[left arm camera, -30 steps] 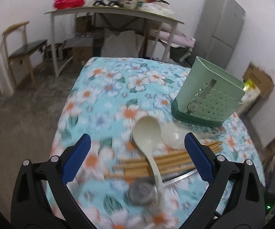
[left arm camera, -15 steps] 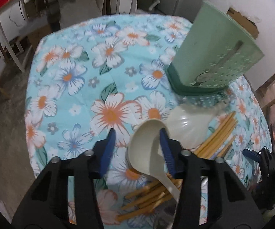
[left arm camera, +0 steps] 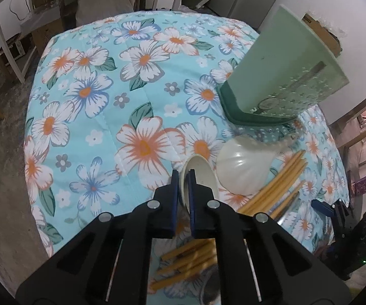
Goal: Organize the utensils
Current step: 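Close the left tool on the cream ladle's handle, then lift the ladle with the left tool while the right tool reaches the metal spoon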
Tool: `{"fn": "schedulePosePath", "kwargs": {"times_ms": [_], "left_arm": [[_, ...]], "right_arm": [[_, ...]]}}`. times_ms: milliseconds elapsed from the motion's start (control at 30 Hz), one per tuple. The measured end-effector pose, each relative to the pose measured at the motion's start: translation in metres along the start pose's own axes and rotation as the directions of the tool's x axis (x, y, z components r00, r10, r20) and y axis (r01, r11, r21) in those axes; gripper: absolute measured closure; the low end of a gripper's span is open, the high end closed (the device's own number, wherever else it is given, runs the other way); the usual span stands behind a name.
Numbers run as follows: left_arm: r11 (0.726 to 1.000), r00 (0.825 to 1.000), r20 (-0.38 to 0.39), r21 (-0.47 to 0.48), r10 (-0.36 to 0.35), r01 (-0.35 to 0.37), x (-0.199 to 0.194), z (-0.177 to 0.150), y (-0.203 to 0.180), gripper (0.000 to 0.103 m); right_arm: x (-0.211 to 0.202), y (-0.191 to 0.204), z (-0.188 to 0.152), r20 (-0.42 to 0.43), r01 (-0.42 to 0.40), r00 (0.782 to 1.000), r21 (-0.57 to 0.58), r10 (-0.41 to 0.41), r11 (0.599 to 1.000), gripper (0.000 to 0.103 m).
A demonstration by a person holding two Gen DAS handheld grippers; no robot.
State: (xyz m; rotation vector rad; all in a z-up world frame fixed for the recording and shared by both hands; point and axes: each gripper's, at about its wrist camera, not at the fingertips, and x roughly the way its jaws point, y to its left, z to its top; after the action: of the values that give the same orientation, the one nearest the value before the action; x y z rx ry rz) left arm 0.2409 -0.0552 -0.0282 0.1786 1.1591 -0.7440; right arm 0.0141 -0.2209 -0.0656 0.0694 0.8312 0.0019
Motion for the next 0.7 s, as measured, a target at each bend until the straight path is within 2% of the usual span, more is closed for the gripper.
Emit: {"fn": "schedulePosePath", "kwargs": {"times_ms": [200, 400, 500, 600, 700], "left_arm": [[1.0, 0.997, 0.069, -0.019, 0.024, -0.023, -0.037, -0.012, -0.007, 0.098], [0.992, 0.983, 0.177, -0.122, 0.04, -0.018, -0.077, -0.026, -0.008, 0.098], [0.983, 0.967, 0.245, -0.184, 0.065, -0.02, -0.098, -0.038, -0.008, 0.098], [0.97, 0.939, 0.323, -0.241, 0.117, -0.038, -0.12, -0.056, -0.007, 0.098], [0.946, 0.907, 0.388, -0.322, 0.165, -0.035, -0.139, -0.076, -0.002, 0.098]], "right_arm": [[0.0, 0.0, -0.001, 0.007, 0.001, 1.0, 0.005, -0.001, 1.0, 0.006], [-0.001, -0.001, -0.002, 0.014, -0.003, 1.0, 0.013, 0.002, 1.0, 0.006], [-0.001, -0.001, -0.002, 0.018, -0.005, 1.0, 0.018, 0.005, 1.0, 0.006], [-0.001, -0.001, -0.002, 0.023, -0.008, 1.0, 0.027, 0.008, 1.0, 0.006], [-0.001, -0.002, -0.002, 0.022, -0.008, 1.0, 0.031, 0.007, 0.999, 0.006]]}}
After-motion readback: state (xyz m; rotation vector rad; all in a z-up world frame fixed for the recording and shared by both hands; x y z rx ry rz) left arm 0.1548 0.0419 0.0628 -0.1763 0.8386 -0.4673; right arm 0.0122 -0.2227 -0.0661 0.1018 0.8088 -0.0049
